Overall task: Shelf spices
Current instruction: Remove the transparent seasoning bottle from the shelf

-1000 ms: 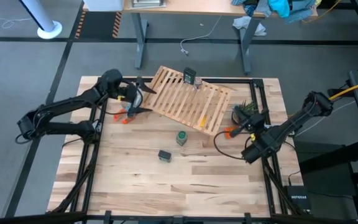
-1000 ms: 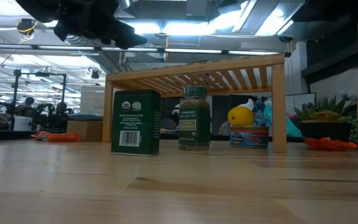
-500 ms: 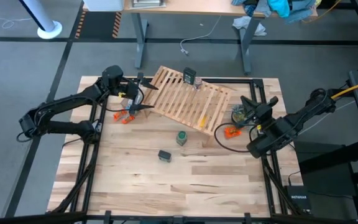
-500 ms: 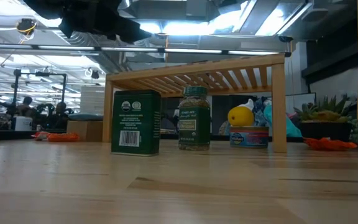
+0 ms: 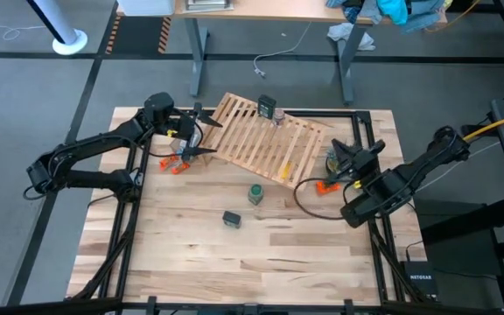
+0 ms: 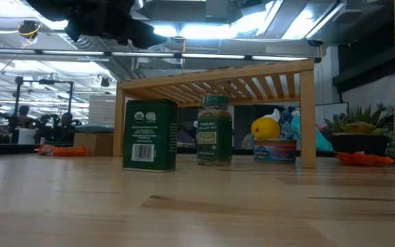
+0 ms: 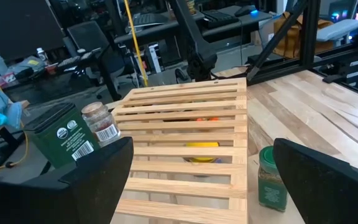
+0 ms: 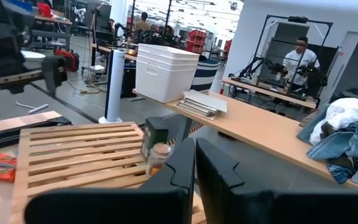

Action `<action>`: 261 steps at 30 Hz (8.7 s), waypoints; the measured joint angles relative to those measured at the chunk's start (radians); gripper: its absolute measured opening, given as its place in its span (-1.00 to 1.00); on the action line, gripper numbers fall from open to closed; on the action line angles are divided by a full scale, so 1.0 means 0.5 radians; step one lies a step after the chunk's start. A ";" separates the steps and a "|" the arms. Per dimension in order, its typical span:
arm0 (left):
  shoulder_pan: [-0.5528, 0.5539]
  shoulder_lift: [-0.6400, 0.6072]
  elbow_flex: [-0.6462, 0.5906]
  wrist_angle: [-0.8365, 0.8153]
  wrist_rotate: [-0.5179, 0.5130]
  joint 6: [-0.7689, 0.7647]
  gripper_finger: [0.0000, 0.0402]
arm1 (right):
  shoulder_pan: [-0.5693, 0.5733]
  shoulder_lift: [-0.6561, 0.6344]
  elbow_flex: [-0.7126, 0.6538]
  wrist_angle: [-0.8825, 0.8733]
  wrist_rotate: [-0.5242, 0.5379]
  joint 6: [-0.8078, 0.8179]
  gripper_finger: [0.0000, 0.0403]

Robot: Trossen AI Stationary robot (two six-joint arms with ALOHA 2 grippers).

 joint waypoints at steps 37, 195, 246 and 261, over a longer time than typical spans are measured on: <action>-0.004 -0.001 -0.001 -0.174 0.008 -0.041 0.89 | -1.124 0.273 -0.111 2.708 -3.119 -2.939 -0.89; 0.511 0.563 -0.001 0.468 0.008 0.354 0.89 | -2.261 0.680 0.004 2.149 -3.481 -2.902 -0.04; 0.438 0.440 -0.001 0.042 0.025 0.139 0.89 | -0.317 0.991 0.027 2.125 -2.399 -1.588 -0.04; 0.435 0.094 -0.001 -0.674 0.023 0.430 0.89 | -0.326 1.225 0.026 2.181 -2.418 -1.326 -0.04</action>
